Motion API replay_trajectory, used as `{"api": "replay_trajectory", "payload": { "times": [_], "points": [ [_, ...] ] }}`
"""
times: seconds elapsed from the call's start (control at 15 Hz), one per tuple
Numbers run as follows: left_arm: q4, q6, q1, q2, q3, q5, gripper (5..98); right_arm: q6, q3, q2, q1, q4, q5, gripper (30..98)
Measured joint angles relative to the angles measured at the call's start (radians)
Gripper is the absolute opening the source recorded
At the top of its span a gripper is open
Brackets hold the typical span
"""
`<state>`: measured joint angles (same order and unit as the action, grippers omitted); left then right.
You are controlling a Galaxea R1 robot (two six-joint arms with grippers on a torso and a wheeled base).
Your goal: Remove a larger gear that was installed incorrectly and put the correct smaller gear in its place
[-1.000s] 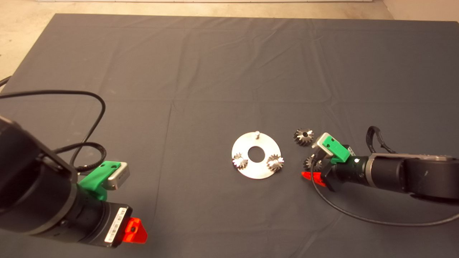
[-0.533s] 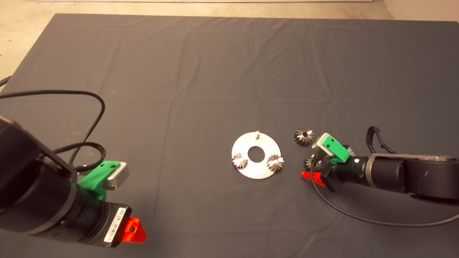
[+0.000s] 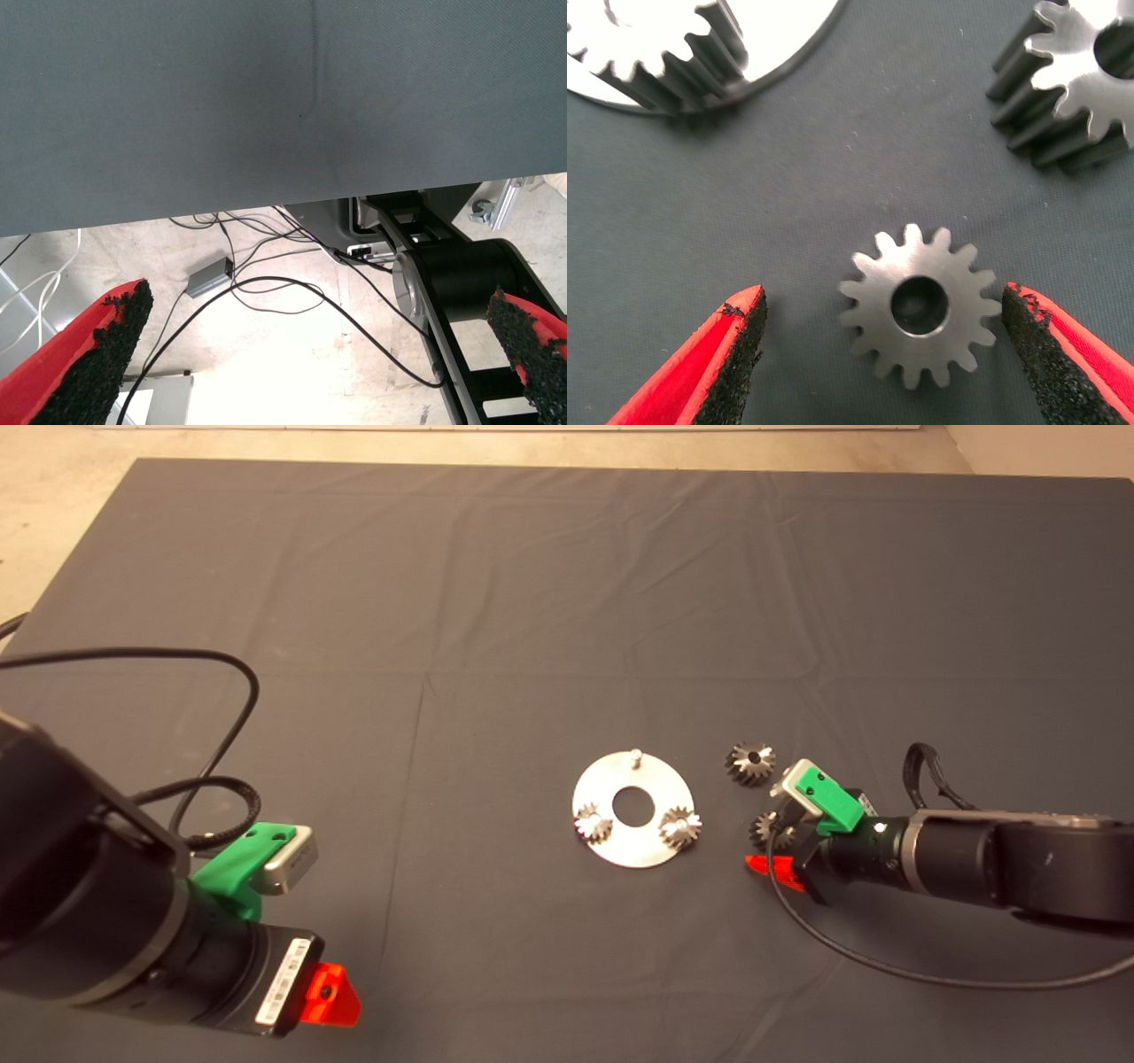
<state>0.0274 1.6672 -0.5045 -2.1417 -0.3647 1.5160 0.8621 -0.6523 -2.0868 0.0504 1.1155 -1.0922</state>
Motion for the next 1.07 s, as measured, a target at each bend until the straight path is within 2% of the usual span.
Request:
{"api": "replay_trajectory", "payload": {
  "times": [0.33,0.47,0.8,0.87,1.07],
  "points": [
    [0.000,0.000,0.000,0.000,0.000,0.001,97.8,0.000,-0.008,0.003,0.000,0.003,-0.001,70.5],
    [0.000,0.000,0.000,0.000,0.000,0.001,97.8,0.000,-0.016,0.002,0.000,0.003,-0.001,66.0],
    [0.000,0.000,0.000,0.000,0.000,0.001,97.8,0.000,-0.016,0.000,0.000,0.003,0.000,60.3],
    [0.000,0.000,0.000,0.000,0.000,0.001,97.8,0.000,-0.016,0.001,0.000,0.003,0.000,57.1],
    [0.000,0.000,0.000,0.000,0.000,0.001,97.8,0.000,-0.016,0.001,0.000,0.003,0.000,55.3]
  ]
}}
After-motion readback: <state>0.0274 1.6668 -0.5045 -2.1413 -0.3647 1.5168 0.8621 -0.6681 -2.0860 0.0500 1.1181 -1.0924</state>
